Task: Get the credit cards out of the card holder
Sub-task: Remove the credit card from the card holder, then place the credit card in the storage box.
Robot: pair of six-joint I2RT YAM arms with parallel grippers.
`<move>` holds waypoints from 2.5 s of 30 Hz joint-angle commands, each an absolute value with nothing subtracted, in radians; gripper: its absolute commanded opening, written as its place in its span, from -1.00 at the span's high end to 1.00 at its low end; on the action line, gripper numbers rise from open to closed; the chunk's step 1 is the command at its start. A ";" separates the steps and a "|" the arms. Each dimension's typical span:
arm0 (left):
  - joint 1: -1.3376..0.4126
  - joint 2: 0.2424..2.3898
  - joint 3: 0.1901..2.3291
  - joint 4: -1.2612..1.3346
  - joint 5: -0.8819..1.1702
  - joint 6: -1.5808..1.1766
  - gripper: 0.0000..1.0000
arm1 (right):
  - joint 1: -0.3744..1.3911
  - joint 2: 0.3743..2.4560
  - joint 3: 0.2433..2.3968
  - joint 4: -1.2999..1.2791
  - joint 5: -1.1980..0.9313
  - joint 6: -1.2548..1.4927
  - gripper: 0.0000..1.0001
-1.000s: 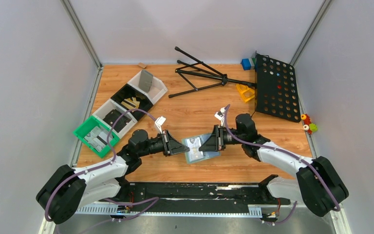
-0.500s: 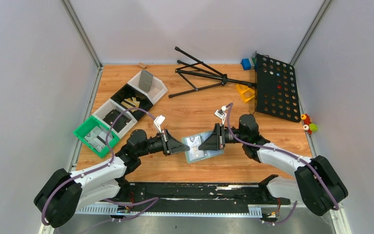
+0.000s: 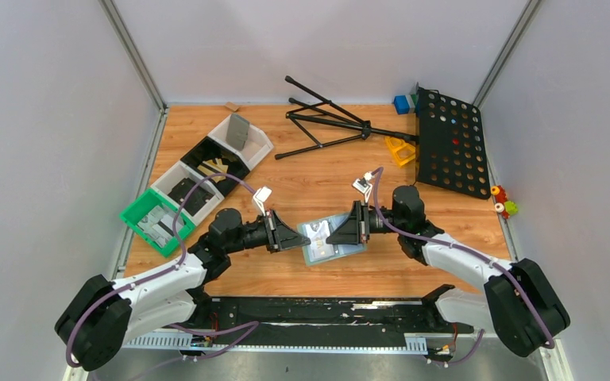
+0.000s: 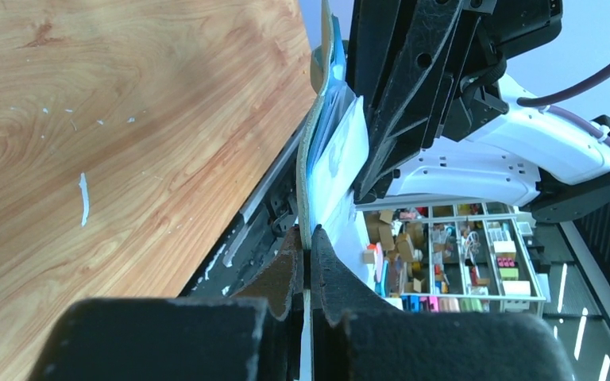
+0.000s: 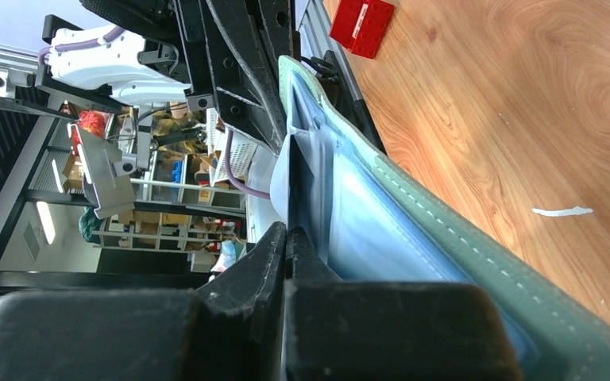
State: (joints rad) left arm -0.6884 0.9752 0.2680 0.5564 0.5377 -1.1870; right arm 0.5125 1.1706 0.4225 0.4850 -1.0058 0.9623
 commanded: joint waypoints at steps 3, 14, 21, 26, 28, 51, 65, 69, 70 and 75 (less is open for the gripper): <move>-0.687 0.956 0.309 0.451 0.477 -1.104 1.00 | 0.476 1.117 0.438 0.479 -1.070 0.938 1.00; -0.687 0.966 0.327 0.340 0.438 -1.055 1.00 | 0.424 1.068 0.492 0.160 -1.023 0.747 1.00; -0.688 1.028 0.370 0.100 0.294 -0.897 0.86 | 0.377 1.037 0.583 -0.194 -0.858 0.520 1.00; -0.687 1.053 0.406 -0.027 0.205 -0.821 0.13 | 0.377 1.037 0.581 -0.179 -0.858 0.526 1.00; -0.688 1.008 0.422 -0.099 0.165 -0.801 -0.23 | 0.376 1.036 0.583 -0.174 -0.862 0.528 1.00; -0.722 0.816 0.393 0.431 0.502 -1.050 -0.07 | 0.522 1.048 0.607 0.258 -0.990 0.841 1.00; -0.723 0.762 0.418 0.363 0.502 -1.056 0.85 | 0.582 1.116 0.626 0.321 -0.981 0.866 0.99; -0.723 0.743 0.425 0.304 0.479 -1.044 1.00 | 0.582 1.124 0.620 0.307 -0.971 0.864 0.82; -0.723 0.739 0.425 0.299 0.477 -1.044 1.00 | 0.583 1.124 0.620 0.307 -0.973 0.864 0.76; -0.723 0.702 0.510 0.003 0.327 -0.943 1.00 | 0.579 1.094 0.655 0.127 -0.901 0.748 0.02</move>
